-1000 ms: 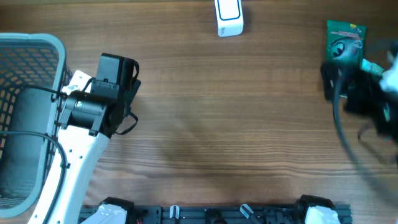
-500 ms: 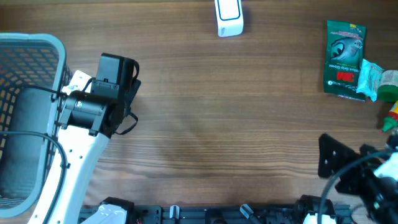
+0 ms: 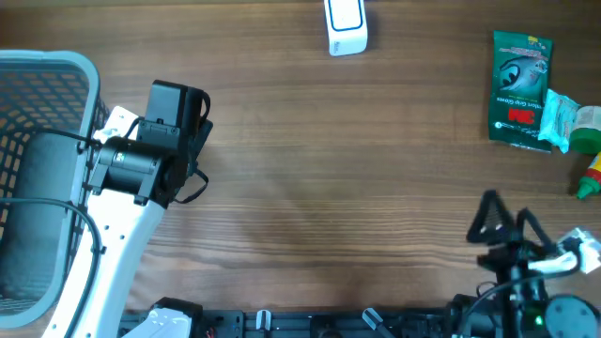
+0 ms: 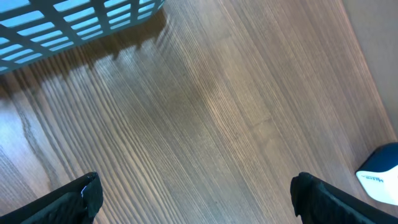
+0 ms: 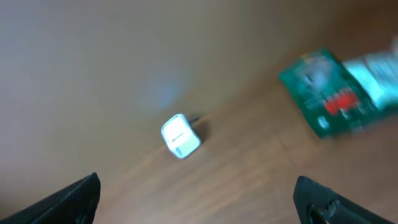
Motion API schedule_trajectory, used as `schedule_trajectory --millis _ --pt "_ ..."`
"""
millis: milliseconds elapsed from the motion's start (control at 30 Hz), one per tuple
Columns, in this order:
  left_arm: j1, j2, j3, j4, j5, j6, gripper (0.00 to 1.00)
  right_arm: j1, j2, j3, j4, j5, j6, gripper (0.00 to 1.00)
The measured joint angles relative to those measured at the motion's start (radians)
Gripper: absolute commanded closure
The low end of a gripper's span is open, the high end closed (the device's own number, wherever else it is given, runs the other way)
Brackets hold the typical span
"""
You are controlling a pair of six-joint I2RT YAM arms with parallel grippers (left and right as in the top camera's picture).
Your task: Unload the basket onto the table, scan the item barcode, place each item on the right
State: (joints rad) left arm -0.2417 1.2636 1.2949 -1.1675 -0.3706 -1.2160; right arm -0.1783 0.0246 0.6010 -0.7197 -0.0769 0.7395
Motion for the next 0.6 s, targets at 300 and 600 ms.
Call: schedule_trajectory --millis 300,600 --pt "0.000 0.000 0.000 0.001 0.000 0.000 0.00 0.065 -0.005 -0.317 0.138 0.213 0.689 0.00" --pt "0.000 0.000 0.000 0.000 0.000 0.000 0.00 0.066 -0.010 -0.570 0.780 0.119 0.549 0.00"
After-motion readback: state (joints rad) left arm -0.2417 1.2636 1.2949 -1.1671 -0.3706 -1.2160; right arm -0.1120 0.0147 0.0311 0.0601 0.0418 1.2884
